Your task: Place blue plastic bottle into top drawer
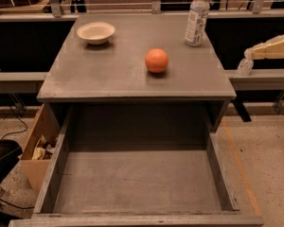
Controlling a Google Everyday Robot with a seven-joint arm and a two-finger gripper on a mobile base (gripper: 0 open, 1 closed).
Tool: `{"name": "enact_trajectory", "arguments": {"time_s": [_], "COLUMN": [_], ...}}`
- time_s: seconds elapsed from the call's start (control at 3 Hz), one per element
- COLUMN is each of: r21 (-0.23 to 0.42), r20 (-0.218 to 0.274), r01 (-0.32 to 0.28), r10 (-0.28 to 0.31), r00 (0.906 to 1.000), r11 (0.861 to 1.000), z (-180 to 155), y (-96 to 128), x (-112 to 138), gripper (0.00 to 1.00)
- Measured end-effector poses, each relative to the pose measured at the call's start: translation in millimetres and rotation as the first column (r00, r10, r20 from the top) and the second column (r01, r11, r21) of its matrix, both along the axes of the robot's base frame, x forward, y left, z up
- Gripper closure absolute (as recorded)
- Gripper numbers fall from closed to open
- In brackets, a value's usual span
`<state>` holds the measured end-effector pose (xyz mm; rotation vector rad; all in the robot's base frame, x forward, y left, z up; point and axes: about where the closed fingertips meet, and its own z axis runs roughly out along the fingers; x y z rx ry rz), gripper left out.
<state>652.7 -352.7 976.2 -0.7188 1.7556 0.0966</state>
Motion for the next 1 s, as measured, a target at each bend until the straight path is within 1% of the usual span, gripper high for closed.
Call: {"name": "enact_trajectory", "arguments": {"time_s": [0.33, 0.67, 1.0], "r21": [0.000, 0.034, 0.113], "r20": [0.000, 0.031, 0.098], "r01": [0.000, -0.009, -0.058], "r10": [0.000, 0.007, 0.047], "r00": [1.0000, 0.9995, 0.9940], "r11": [1.000, 0.999, 0.992], "z": [0.0, -7.5, -9.4], "y": [0.1, 18.3, 58.2], "x": [0.0, 7.5, 36.5], "gripper": [0.00, 0.00, 0.00]}}
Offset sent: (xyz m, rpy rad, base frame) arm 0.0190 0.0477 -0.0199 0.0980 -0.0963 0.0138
